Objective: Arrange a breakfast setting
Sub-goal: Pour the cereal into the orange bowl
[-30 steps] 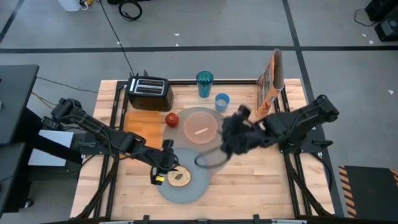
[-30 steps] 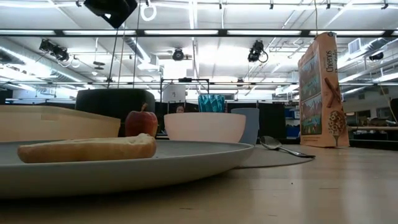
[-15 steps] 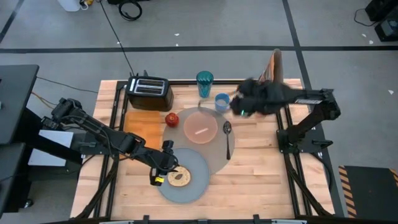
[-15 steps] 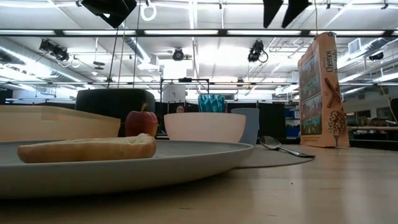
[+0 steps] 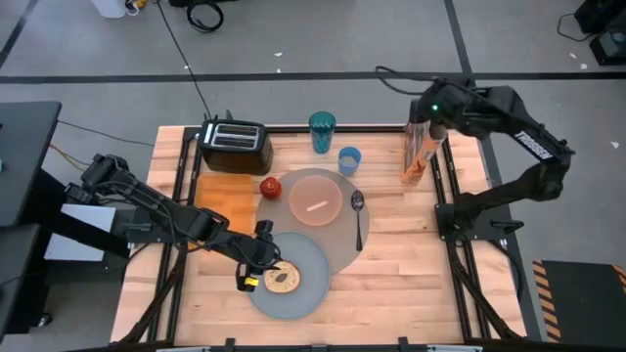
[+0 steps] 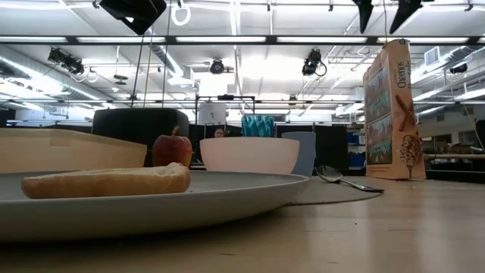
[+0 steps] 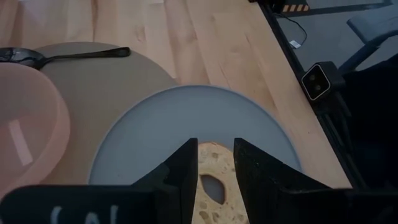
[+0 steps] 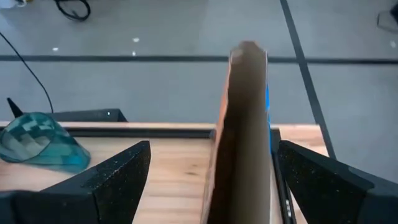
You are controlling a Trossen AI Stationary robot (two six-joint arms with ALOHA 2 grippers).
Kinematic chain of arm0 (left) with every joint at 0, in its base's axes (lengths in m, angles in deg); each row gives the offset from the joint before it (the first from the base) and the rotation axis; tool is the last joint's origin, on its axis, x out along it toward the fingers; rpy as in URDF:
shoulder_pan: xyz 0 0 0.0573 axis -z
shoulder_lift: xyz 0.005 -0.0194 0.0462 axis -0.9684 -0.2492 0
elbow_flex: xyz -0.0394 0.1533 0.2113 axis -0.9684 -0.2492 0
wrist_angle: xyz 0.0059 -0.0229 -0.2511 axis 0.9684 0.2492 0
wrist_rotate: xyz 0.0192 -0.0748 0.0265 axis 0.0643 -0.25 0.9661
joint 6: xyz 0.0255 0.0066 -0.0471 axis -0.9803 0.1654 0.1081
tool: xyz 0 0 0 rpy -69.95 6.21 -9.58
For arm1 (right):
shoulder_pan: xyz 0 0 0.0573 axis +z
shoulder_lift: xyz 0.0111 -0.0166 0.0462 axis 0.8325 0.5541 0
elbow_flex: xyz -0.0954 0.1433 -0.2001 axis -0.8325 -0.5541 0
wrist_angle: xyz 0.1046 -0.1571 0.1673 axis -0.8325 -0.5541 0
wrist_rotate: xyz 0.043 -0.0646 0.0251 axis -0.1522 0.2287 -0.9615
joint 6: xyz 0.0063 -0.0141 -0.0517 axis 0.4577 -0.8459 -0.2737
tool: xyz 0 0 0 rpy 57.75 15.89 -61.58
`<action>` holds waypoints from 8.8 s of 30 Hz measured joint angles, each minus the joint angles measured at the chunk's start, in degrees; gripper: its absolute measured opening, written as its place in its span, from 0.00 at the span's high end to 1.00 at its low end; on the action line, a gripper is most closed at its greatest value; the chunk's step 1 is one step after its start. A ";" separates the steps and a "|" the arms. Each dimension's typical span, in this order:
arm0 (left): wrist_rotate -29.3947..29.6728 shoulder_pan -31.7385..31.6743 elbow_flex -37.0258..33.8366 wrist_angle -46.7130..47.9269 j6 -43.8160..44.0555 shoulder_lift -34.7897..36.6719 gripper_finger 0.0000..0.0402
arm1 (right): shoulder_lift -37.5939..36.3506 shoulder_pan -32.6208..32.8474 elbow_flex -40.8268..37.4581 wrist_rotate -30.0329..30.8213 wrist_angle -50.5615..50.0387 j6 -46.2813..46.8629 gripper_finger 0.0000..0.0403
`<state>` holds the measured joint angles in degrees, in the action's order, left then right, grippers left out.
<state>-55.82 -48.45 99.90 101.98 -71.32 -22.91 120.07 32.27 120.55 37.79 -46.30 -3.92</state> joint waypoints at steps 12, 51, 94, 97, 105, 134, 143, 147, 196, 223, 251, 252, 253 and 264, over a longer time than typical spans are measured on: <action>0.02 0.87 0.02 -0.68 2.10 0.00 0.73 | -0.36 -9.36 -7.88 -12.36 0.10 1.58 0.11; 0.02 0.00 0.04 -3.85 1.53 -0.04 0.73 | -14.57 -9.63 -17.22 -16.97 -0.03 -14.76 0.14; 0.07 -7.69 0.04 -13.10 -6.75 -0.04 0.73 | -27.66 4.85 -30.47 -29.18 11.82 -20.99 0.98; -0.02 -8.29 0.04 -14.02 -5.57 -0.04 0.72 | -27.65 8.06 -30.42 -33.23 8.83 -20.43 0.98; 0.04 -9.44 0.07 -17.42 -3.93 -0.59 0.59 | -27.26 16.15 -30.37 -39.50 9.58 -26.28 0.98; -0.04 -14.01 0.02 -22.96 -0.53 -10.49 0.35 | -10.74 32.33 -10.51 -41.45 19.20 -49.45 0.98; 0.36 -16.49 0.03 -29.54 -5.00 -10.60 0.28 | -7.10 32.66 -10.51 -41.33 19.79 -49.74 0.97; 0.74 -18.37 0.03 -30.17 -5.95 -10.60 0.28 | -6.17 32.64 -10.51 -41.08 21.24 -49.77 0.97; -4.61 -21.40 0.15 -37.00 -12.92 -8.30 0.68 | -7.54 35.07 -8.55 -46.89 29.92 -47.42 0.79; -3.74 -21.07 0.24 -42.54 -15.65 18.75 0.69 | -16.33 35.22 -39.55 -31.68 81.43 -57.34 0.32; -6.11 -21.15 0.28 -64.87 -16.61 1.53 0.69 | 1.32 34.76 -48.48 -34.95 142.34 -59.95 0.09; -6.14 -21.22 0.28 -65.29 -16.61 1.13 0.69 | 1.31 34.76 -48.48 -34.98 142.57 -59.96 0.11; -6.14 -21.22 0.31 -65.63 -16.59 0.82 0.69 | 1.32 34.76 -48.48 -35.00 142.89 -59.98 0.14; -5.58 -21.27 0.35 -64.30 -16.78 0.72 0.60 | 1.34 34.74 -48.48 -34.94 143.87 -61.30 0.40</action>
<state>-61.39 -69.72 100.25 37.68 -88.10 -22.19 121.41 67.01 72.07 2.85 97.57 -65.22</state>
